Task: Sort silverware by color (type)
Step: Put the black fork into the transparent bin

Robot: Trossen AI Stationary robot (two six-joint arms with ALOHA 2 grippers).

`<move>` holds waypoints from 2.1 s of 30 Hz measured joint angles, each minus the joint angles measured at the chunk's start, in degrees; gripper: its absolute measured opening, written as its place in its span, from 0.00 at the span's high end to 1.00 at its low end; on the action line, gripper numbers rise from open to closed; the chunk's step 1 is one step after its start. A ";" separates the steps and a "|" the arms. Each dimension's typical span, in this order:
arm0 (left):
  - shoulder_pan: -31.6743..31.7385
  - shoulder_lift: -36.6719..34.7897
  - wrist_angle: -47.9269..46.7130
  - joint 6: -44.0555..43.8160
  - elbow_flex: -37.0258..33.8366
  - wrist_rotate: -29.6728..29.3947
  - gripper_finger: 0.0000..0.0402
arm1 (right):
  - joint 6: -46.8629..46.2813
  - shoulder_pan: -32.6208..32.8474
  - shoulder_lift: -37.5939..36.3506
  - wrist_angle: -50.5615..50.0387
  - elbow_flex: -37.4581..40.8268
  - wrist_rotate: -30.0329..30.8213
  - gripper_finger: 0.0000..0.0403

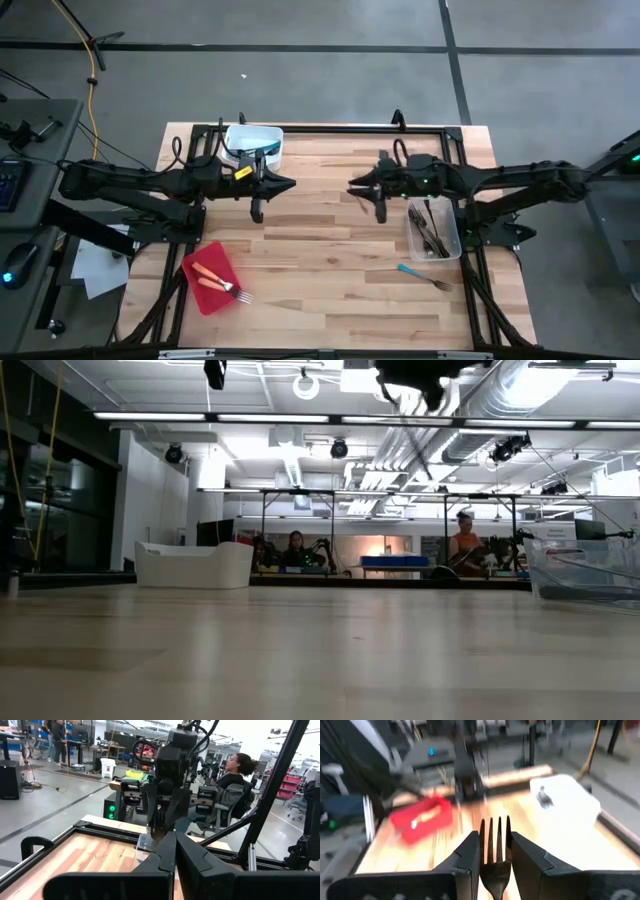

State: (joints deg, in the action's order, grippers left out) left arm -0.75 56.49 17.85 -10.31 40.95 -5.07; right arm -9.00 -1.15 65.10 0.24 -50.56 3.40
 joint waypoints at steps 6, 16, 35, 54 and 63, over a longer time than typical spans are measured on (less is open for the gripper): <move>0.43 0.00 0.00 0.03 -0.02 0.00 1.00 | -6.54 0.00 -8.98 -24.19 -0.01 0.00 0.81; 0.80 -0.02 0.00 -0.06 -0.02 0.01 1.00 | -23.68 0.00 -16.19 -57.67 -0.01 4.83 0.81; 0.80 -0.02 0.00 -0.03 -0.04 -0.30 1.00 | -47.35 0.00 -13.72 -62.51 13.50 4.32 0.81; 0.89 -0.02 -0.02 -0.03 -0.04 -0.30 1.00 | -50.57 0.00 -13.72 -54.28 21.91 3.21 0.76; 0.89 -0.02 -0.02 -0.03 -0.04 -0.30 1.00 | -50.57 0.00 -13.72 -54.19 21.91 3.21 0.76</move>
State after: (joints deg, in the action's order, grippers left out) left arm 0.14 56.47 17.83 -10.35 40.91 -5.37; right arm -59.57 -1.15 51.37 -53.94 -28.64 6.61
